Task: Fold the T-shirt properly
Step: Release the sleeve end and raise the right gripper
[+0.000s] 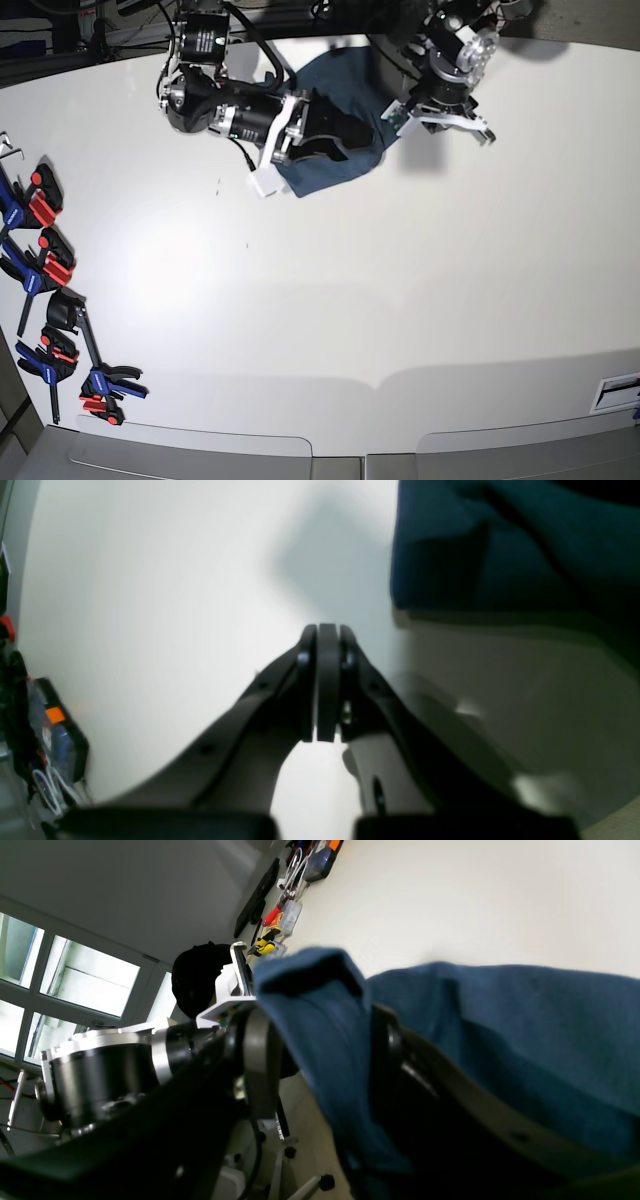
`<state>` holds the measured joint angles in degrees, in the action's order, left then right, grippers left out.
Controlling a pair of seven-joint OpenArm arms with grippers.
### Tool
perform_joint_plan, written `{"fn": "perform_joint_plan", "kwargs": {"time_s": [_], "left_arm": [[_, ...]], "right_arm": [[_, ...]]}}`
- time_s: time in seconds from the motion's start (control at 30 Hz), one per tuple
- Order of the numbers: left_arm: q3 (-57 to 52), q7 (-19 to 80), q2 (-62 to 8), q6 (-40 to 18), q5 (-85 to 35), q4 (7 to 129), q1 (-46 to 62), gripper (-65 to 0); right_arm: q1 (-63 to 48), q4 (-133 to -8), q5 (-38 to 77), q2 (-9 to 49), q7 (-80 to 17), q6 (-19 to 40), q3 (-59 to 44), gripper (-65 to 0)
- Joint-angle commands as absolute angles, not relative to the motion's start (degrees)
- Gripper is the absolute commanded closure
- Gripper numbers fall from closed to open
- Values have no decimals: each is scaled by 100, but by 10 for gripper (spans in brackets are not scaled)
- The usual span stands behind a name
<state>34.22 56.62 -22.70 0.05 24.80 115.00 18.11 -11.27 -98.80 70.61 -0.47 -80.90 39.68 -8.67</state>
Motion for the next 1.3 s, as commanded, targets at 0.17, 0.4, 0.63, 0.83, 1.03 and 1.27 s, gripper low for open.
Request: {"fn": "perform_joint_plan", "kwargs": {"time_s": [0.17,0.4,0.63,0.83,1.03,1.27], "left_arm": [[2851,5572,-2307,91,2543,11625,1831,0],[2064,5533,-2307,91,2423,11625,1826,0],[1448,5408,-2307,86,1984,11625,1826,0],[1278,5310,-2307,84,1643,11625,1826,0],[1278,5131,-2305,82,1332,11625,1826,0],[1278,5059,-2305,82,1162,11625,1824,0]], "right_arm": [[-1063,-9990,8103,-47,-8000,4000,-856,-244],[-1028,-9992,8500,-49,-8000,4000,-854,-244],[-637,-9996,8500,-45,-8000,4000,-893,-244],[38,-9996,8324,-45,-8000,4000,-1424,-240],[263,-9996,7555,298,-8000,4000,-2171,0],[-405,-9996,6869,845,-8000,4000,-2329,0]]}}
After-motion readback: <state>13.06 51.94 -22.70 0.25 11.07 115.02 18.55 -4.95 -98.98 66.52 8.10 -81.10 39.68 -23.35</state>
